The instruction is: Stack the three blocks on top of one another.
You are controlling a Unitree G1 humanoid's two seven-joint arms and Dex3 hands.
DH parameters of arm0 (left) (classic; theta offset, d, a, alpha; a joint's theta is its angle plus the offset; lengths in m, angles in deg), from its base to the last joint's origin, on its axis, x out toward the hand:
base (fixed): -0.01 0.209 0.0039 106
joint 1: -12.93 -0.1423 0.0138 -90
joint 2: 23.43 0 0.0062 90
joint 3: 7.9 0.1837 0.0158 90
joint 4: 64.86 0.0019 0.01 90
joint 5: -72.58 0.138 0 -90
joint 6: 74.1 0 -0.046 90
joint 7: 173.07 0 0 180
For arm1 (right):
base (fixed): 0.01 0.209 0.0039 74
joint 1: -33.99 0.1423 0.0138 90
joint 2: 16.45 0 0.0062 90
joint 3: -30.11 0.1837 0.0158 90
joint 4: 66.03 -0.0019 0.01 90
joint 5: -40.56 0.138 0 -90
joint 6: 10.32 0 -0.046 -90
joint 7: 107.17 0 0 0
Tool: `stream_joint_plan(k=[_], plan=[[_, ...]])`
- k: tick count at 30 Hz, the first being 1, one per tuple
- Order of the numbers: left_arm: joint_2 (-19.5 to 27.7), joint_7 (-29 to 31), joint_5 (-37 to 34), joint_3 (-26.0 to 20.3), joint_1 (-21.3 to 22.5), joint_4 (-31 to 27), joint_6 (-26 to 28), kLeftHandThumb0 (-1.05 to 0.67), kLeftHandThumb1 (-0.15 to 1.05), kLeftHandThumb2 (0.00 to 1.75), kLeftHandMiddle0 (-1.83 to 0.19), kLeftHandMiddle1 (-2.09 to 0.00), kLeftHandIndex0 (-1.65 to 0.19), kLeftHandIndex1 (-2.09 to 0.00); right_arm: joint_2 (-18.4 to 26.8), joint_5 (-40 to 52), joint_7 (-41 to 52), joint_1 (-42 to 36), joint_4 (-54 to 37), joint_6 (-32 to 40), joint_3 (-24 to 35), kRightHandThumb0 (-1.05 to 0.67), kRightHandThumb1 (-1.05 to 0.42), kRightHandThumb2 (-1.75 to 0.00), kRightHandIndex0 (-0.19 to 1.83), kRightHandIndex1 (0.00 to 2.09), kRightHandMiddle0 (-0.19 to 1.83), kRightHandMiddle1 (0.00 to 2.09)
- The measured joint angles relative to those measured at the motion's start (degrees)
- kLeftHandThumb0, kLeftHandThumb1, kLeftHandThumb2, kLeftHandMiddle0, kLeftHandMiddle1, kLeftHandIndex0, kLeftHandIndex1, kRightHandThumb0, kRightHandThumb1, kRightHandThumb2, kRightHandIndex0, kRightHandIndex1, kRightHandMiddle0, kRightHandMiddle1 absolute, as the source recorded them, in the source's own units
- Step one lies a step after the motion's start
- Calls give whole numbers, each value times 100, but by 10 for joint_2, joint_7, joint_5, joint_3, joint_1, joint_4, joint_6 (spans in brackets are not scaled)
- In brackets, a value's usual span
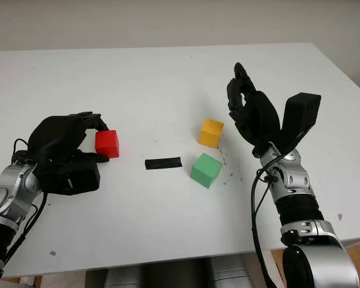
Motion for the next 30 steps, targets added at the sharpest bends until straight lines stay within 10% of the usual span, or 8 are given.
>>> stream_joint_plan(k=[15,20,24,30], plan=[[-106,180,-353,-102,-5,-7,-30,-37,105,13,-36,-10,-14,-178,0,-2,7,0,0,-1,0,-58,-105,-71,-19,0,-19,0],[-126,209,-385,-110,-16,-38,-13,-39,105,13,-30,-19,-16,-176,0,-5,9,0,1,-8,-1,-57,-105,-71,-19,0,-19,0],[-136,220,-392,-114,-25,-69,-3,-40,105,12,8,-84,-20,-174,0,-6,10,0,1,-8,-1,-55,-105,-72,-19,0,-19,0],[-142,199,-316,-92,-44,-123,12,-38,105,10,10,-74,-27,-166,1,-8,12,0,1,-9,-1,-55,-105,-72,-19,0,-19,0]])
